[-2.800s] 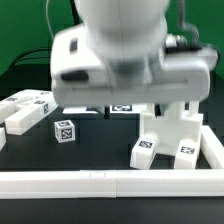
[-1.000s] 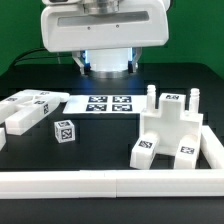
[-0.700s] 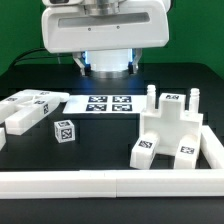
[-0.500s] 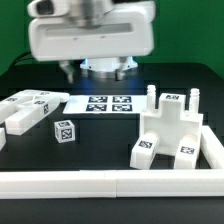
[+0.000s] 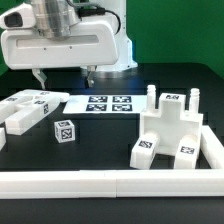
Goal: Assemble chair
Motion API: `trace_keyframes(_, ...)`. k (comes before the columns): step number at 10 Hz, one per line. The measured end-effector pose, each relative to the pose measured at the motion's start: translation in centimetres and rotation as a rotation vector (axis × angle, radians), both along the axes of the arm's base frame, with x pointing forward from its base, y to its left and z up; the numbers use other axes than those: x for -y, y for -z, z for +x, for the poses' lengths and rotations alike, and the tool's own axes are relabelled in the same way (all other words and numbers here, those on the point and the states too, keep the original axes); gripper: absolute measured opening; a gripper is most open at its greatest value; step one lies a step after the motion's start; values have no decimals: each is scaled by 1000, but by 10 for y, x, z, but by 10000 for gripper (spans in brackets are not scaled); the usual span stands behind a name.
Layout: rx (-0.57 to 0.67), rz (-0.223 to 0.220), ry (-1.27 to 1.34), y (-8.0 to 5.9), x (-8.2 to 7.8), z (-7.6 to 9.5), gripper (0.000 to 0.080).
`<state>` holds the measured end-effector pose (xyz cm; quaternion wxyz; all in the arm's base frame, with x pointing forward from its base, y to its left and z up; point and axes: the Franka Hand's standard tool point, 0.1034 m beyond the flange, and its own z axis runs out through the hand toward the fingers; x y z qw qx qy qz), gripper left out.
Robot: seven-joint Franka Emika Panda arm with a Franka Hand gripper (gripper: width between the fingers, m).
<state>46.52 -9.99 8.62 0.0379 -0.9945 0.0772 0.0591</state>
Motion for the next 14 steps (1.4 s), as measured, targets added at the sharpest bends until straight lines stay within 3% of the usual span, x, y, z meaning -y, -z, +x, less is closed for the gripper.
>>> trace_keyframes(1, -3, -1, 5, 2, 3, -2, 649)
trace_keyframes(4, 18, -9, 114, 30, 65, -33, 649)
trace_keyframes(6, 33, -30, 88, 43, 80, -39, 649)
trace_keyframes(9, 41, -94, 72, 70, 86, -47, 649)
trace_keyframes(13, 42, -116, 54, 79, 80, -48, 649)
trace_keyframes(14, 41, -116, 54, 80, 80, -48, 532)
